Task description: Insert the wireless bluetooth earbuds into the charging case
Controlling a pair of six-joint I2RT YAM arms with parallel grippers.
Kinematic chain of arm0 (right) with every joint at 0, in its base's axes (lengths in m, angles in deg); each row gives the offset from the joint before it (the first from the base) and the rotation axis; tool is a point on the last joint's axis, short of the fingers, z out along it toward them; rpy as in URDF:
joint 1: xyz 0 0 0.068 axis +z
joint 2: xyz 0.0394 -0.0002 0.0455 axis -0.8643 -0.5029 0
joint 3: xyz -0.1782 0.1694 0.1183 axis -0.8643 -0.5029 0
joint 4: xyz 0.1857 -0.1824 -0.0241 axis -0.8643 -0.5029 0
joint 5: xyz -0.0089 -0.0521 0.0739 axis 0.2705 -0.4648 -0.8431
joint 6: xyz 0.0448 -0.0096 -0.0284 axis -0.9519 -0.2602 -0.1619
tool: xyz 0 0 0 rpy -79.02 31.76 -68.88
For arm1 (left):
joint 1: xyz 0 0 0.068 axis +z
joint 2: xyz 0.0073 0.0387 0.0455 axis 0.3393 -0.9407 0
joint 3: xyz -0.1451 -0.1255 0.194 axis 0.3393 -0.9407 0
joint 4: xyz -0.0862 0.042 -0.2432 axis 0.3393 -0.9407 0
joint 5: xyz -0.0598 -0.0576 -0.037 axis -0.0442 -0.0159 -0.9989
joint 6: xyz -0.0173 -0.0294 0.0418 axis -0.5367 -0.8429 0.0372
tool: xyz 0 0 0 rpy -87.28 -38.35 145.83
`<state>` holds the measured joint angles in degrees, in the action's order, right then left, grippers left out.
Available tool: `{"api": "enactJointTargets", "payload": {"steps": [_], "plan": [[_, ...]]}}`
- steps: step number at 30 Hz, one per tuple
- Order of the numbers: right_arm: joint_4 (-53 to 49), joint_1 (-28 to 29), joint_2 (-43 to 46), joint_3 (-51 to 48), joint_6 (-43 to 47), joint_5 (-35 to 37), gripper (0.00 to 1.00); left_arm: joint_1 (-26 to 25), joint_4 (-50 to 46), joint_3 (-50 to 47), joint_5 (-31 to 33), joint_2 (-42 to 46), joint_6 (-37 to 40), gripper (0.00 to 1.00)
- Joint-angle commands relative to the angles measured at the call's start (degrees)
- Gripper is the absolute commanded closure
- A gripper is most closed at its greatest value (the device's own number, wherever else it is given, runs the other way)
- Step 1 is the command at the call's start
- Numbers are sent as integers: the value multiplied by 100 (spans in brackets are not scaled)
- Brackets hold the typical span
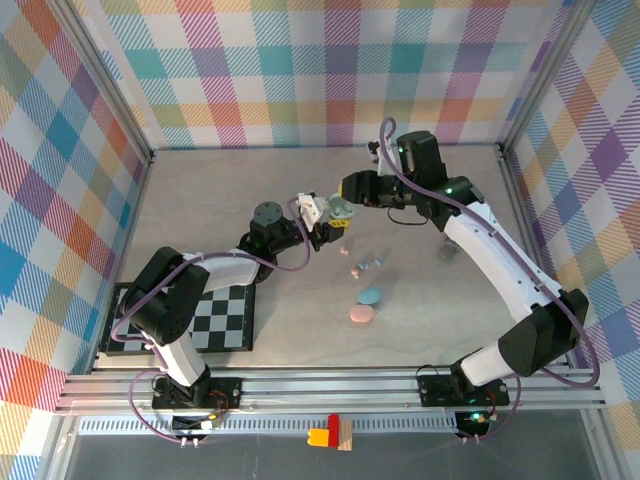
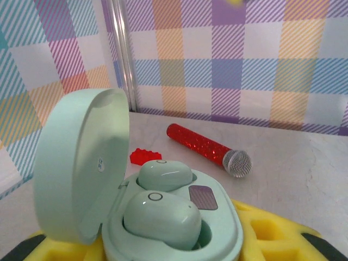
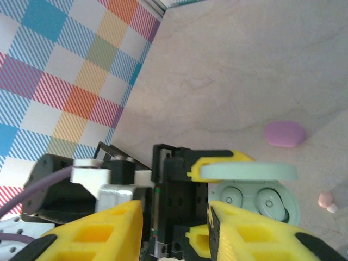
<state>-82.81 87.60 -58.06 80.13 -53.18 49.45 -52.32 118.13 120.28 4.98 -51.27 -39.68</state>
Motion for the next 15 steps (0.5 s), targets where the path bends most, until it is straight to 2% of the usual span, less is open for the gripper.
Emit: {"api": "enactJointTargets", "payload": {"steps": [1, 8, 15], "plan": [[-235, -37, -331, 468, 314, -16, 65, 32, -100, -81, -187, 367, 332, 70], [-497, -59, -996, 927, 402, -297, 68, 15, -132, -36, -239, 491, 281, 70], [-663, -107, -736, 421, 466, -347, 69, 67, 331, -13, -39, 461, -236, 70]]}}
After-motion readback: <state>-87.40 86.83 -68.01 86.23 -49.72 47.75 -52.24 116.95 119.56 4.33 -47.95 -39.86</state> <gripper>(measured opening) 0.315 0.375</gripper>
